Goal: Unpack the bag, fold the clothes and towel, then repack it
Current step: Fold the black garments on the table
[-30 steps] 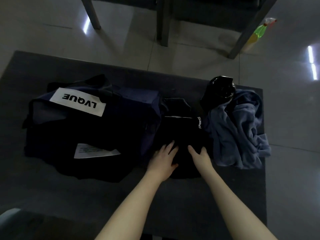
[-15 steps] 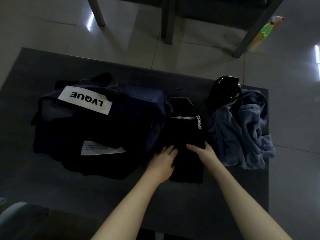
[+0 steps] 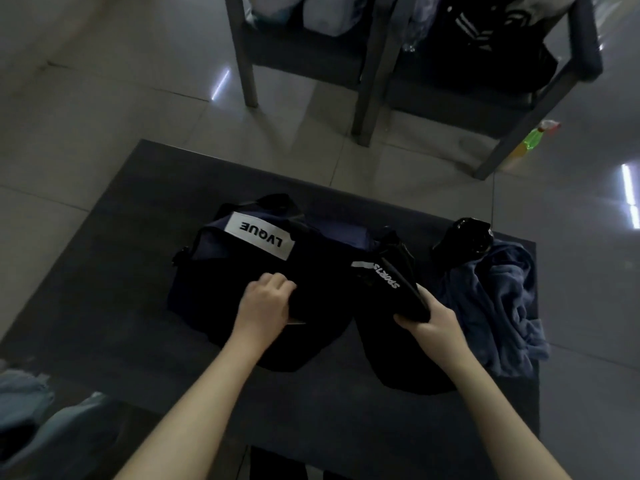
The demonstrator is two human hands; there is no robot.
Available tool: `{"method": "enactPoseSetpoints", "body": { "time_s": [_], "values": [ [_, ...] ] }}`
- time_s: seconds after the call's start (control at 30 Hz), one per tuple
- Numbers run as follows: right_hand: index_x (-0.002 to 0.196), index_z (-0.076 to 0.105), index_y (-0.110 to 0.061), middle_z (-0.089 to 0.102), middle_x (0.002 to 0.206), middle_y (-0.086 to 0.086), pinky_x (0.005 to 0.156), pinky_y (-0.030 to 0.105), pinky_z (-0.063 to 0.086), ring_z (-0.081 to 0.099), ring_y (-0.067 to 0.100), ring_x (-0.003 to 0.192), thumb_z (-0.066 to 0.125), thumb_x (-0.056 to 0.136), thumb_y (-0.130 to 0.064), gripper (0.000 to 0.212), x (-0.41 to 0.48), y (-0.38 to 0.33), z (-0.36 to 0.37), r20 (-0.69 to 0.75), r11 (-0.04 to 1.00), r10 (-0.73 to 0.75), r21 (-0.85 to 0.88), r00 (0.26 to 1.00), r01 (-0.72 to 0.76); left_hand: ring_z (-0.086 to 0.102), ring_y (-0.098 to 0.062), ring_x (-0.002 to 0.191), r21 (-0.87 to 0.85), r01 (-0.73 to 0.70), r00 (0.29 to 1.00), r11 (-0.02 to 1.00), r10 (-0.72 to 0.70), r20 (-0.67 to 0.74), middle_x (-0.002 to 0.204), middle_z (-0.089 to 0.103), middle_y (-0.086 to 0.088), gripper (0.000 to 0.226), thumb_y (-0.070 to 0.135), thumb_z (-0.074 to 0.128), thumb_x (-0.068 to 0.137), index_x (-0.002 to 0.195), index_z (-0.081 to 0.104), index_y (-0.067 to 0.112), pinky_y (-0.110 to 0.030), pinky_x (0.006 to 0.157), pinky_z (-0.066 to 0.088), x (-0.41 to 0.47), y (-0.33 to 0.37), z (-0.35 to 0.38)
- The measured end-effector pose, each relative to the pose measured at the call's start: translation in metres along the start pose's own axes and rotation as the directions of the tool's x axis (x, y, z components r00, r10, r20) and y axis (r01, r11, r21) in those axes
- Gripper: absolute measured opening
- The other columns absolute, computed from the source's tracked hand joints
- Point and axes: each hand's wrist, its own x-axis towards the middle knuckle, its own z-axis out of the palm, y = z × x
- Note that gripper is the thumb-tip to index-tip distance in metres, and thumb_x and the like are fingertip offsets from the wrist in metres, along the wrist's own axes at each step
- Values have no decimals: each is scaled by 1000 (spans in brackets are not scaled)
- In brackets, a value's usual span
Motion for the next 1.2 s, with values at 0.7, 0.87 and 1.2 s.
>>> {"method": "enactPoseSetpoints", "body": {
  "time_s": [0.7, 0.87, 1.2],
  "values": [
    [134, 50, -31, 62, 104, -6, 81, 28, 42, 53, 16, 98, 64, 79, -35, 57, -19, -127, 105, 335, 674, -418, -508, 844, 536, 62, -22, 98, -62, 149, 989, 987, -150, -7, 101, 67, 0, 17, 27, 57, 91, 100, 68, 17, -34, 87, 35, 94, -130, -85],
    [109, 67, -26, 63, 73, -2, 51, 31, 45, 61, 23, 68, 81, 53, -30, 58, 9, -157, 140, 197, 541, -491, -694, 849, 474, 61, -22, 100, -211, 146, 986, 966, -124, 113, 107, 66, -1, 20, 30, 58, 90, 105, 66, 18, -33, 86, 42, 92, -137, -95],
    [126, 55, -17, 65, 97, 8, 73, 37, 41, 56, 31, 95, 61, 81, -25, 45, 52, -192, 150, -42, 637, -401, -730, 915, 246, 44, -21, 123, 74, -161, 933, 984, 127, 337, 127, 54, 2, 37, 33, 46, 94, 128, 54, 21, -34, 97, 36, 17, -159, -53]
  ]
}}
